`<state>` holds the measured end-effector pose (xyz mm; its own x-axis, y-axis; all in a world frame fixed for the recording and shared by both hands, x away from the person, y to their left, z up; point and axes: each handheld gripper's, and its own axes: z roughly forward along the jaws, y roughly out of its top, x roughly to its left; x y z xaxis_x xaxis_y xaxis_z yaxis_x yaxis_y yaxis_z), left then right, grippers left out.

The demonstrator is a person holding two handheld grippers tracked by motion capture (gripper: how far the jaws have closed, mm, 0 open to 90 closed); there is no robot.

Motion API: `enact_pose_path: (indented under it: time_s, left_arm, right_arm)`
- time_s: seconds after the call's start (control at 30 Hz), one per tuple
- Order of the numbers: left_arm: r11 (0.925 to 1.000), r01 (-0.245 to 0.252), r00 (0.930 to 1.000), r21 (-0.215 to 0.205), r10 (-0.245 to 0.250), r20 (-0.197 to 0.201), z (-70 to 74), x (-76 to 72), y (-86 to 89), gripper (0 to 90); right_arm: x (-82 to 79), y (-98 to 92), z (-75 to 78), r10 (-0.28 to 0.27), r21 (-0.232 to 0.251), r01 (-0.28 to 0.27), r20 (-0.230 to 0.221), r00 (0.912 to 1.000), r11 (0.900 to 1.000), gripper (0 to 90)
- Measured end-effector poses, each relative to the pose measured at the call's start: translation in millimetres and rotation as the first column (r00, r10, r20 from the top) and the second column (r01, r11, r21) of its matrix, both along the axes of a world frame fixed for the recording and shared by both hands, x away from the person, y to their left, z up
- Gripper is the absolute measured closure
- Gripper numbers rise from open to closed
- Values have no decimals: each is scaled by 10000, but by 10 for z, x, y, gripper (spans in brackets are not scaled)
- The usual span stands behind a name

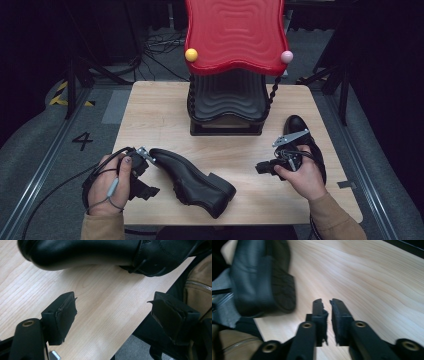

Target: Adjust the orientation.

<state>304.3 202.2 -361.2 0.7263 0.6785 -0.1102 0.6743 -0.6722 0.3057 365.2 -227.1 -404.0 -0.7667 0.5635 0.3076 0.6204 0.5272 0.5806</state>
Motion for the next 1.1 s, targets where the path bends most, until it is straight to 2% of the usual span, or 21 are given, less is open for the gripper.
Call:
enact_pose_path:
  time_s: [0.1,0.13,0.23,0.33,0.6,0.9,0.97,1.03,1.1]
  left_arm:
    - [10000,17,10000,-69,-17,7,16,-13,-17,206]
    - [10000,17,10000,-69,-17,7,16,-13,-17,205]
    - [9999,159,9999,-15,-159,48,24,-13,-45,203]
    - [9992,384,9992,63,-384,-108,6,-13,-61,203]
    - [9995,305,9995,25,-305,9,25,-44,-33,202]
    - [9993,368,9993,40,-368,53,22,-32,-37,202]
    - [9992,406,9991,62,-406,82,23,-30,-36,202]
    - [9991,428,9990,66,-428,101,24,-29,-38,202]
    - [9990,433,9990,69,-433,97,24,-30,-38,202]
  right_arm:
    - [-36,97,11,477,-73,-477,124,9988,9988,879]
    - [-36,97,11,477,-73,-477,124,9988,9988,879]
    - [-68,202,51,976,-27,-976,94,9952,9952,877]
    - [-92,301,118,1262,-11,-1262,106,9920,9920,890]
    - [-102,582,262,2113,-240,-2107,238,9771,9773,893]
    - [-100,873,272,2860,-376,-2852,180,9580,9577,893]
    - [-108,909,267,2869,-411,-2863,108,9579,9573,893]
    - [-116,966,248,3074,-394,-3067,133,9515,9510,894]
    - [-130,1009,231,3142,-394,-3140,-3,9494,9486,894]
